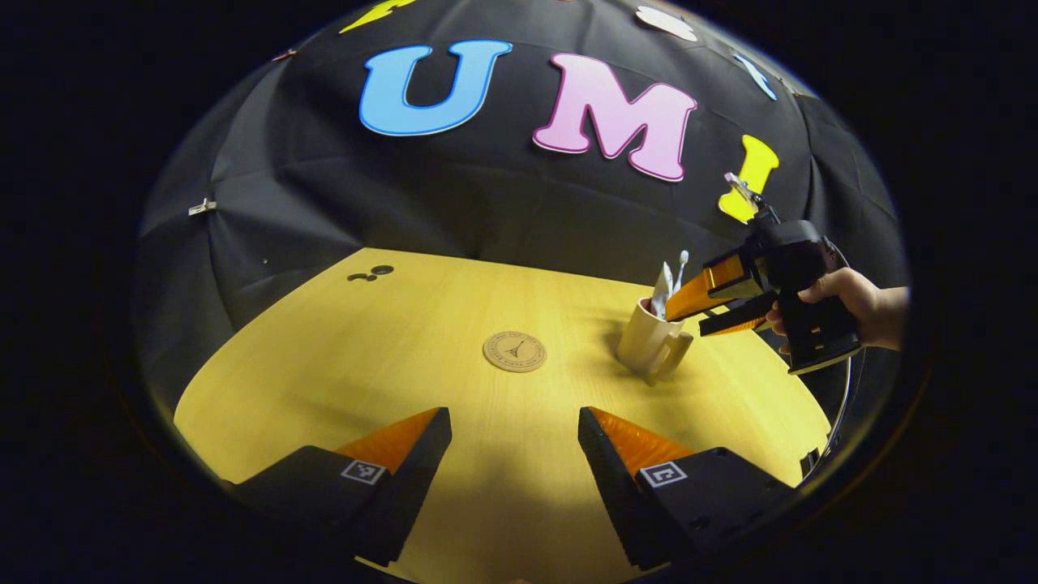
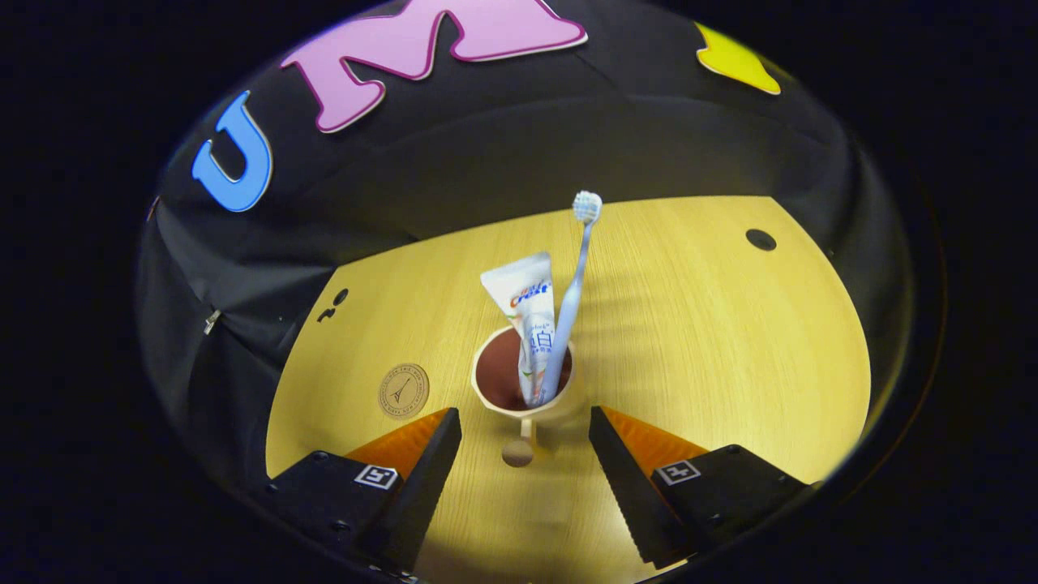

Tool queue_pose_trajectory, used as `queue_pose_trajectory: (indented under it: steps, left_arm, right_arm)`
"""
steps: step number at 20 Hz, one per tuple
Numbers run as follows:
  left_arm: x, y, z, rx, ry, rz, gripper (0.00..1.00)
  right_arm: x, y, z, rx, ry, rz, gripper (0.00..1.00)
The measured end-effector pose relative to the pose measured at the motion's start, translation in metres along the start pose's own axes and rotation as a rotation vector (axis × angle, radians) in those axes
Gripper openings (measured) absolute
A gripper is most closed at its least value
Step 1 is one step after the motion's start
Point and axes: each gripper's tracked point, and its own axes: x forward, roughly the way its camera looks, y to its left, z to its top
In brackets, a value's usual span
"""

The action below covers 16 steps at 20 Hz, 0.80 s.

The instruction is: Put the toothbrush and toothpaste on the desktop into the cup, then pick up the cup and place it on the coaster on the desktop.

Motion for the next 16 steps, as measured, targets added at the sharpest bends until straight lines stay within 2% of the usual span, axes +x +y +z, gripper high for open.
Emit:
queue_pose_trajectory:
  steps: [5, 8, 12, 16]
  left_arm:
    - [-0.019, 0.029, -0.002, -0.061, 0.059, 0.053, 0.98]
    - [-0.028, 0.037, 0.010, -0.098, 0.048, 0.065, 0.98]
    - [-0.037, 0.039, 0.015, -0.065, 0.052, 0.066, 0.98]
    - [-0.041, 0.036, 0.010, -0.050, 0.071, 0.054, 0.98]
  right_arm:
    - [0.022, -0.009, -0.021, 0.030, 0.142, -0.090, 0.97]
    - [0.034, -0.006, -0.028, 0.050, 0.200, -0.110, 0.97]
    - [0.047, -0.008, -0.031, 0.010, 0.260, -0.157, 0.96]
    - [0.059, -0.008, -0.038, 0.017, 0.319, -0.167, 0.90]
